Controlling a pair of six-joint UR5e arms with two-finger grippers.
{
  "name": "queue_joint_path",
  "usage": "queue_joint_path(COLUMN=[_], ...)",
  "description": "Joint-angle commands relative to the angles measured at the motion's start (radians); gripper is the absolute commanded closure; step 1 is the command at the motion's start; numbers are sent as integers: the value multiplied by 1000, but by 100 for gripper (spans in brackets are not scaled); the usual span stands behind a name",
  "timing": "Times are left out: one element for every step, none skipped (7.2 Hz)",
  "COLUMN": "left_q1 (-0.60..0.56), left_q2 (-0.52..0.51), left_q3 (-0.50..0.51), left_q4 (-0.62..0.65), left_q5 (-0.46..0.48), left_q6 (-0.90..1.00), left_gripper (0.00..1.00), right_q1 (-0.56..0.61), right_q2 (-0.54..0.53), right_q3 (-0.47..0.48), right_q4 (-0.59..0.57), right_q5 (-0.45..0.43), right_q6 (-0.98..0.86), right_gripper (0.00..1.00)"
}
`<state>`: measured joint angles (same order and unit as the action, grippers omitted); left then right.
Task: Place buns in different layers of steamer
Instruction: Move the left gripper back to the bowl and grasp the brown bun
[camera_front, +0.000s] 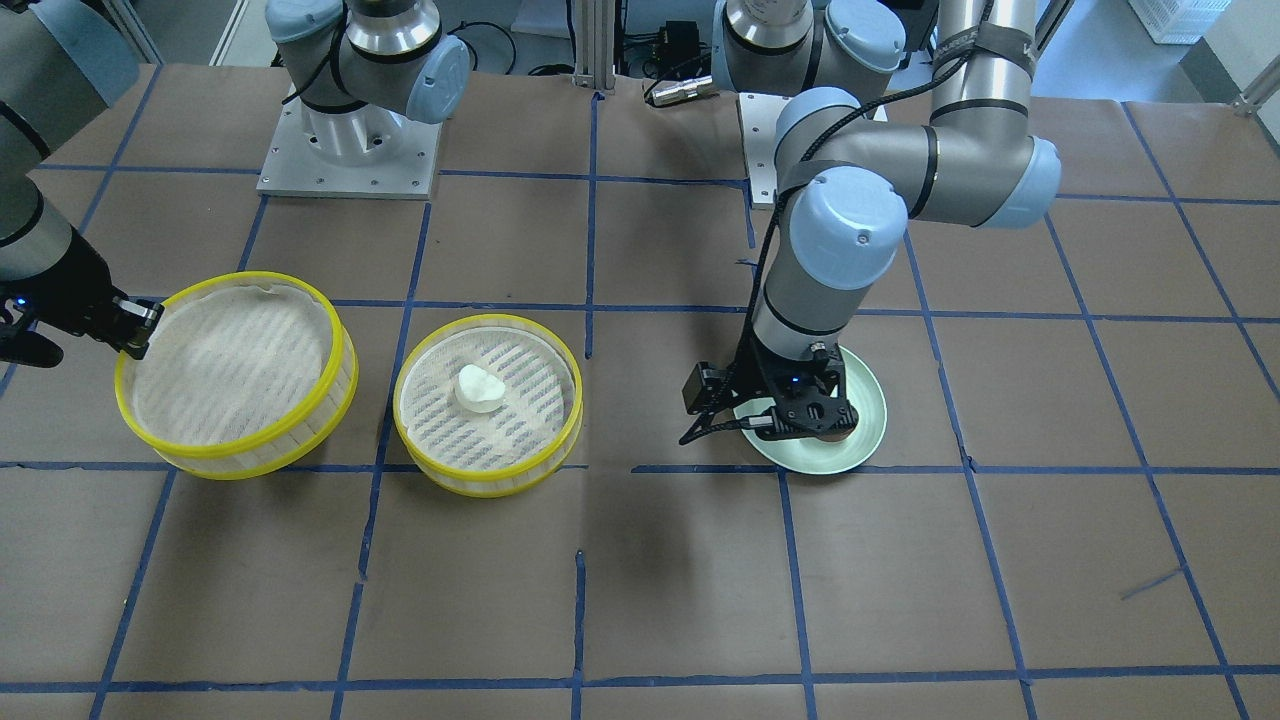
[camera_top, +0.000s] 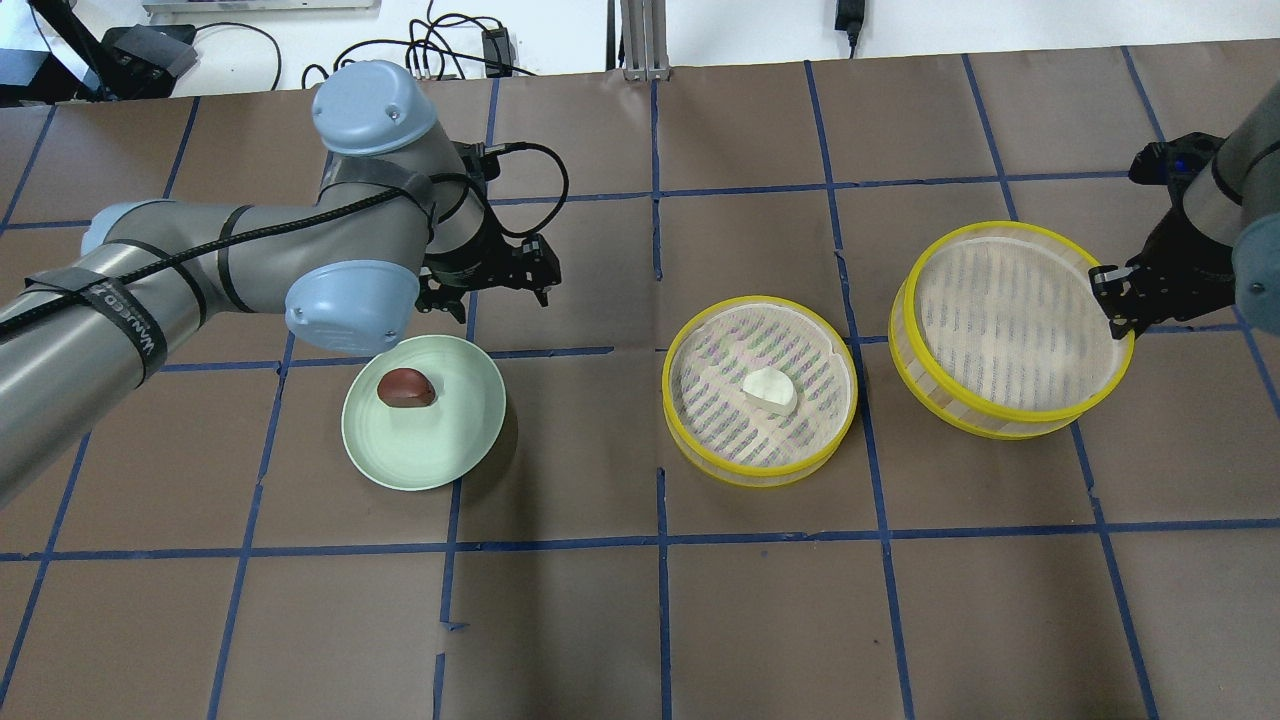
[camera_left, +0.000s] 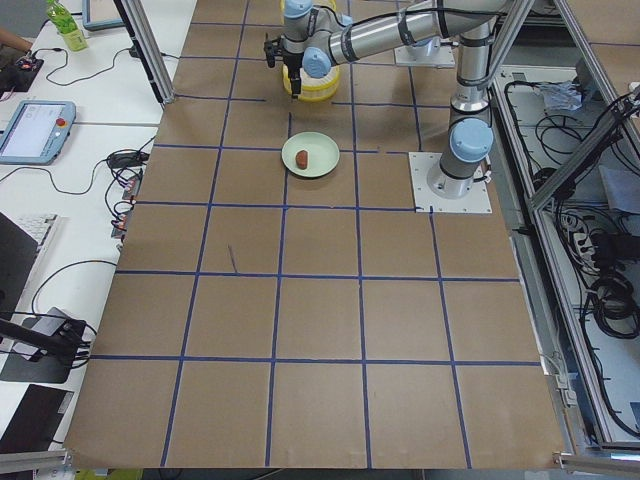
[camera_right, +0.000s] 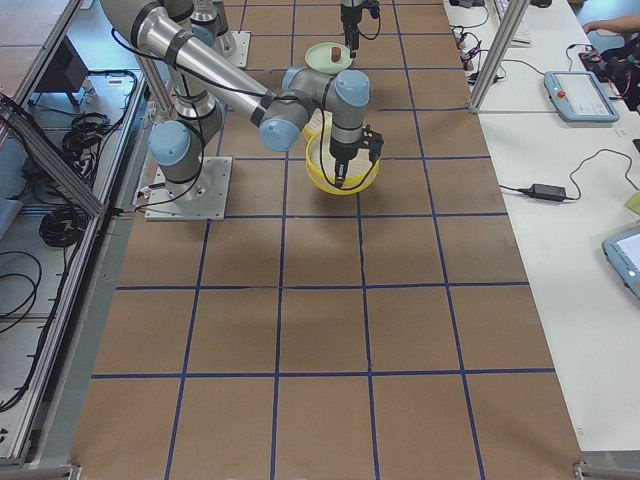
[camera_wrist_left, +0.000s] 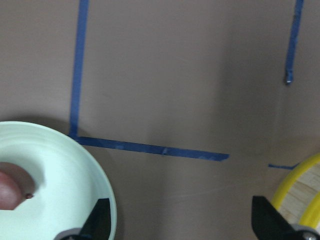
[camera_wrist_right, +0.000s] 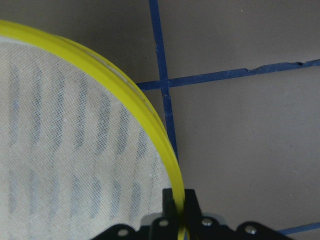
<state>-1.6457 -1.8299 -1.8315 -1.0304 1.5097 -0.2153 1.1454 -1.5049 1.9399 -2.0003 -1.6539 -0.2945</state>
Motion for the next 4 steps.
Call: queue_joint_path(left_q1=[136, 189, 219, 221], left_q2=[3, 3, 3, 1], left_q3=[-128, -149, -155, -160], left_q4=[1, 1, 1, 1], left_q5=[-2, -2, -2, 0], left_q6=[164, 236, 266, 269], left_gripper=[0, 0, 0, 0], right_q1=[1, 1, 1, 1], right_q2=[0, 2, 2, 2], right_q3=[1, 1, 1, 1], right_q4=[0, 0, 0, 0], right_q5=[0, 0, 0, 0], right_q6=[0, 0, 0, 0], right_gripper=[96, 96, 96, 96])
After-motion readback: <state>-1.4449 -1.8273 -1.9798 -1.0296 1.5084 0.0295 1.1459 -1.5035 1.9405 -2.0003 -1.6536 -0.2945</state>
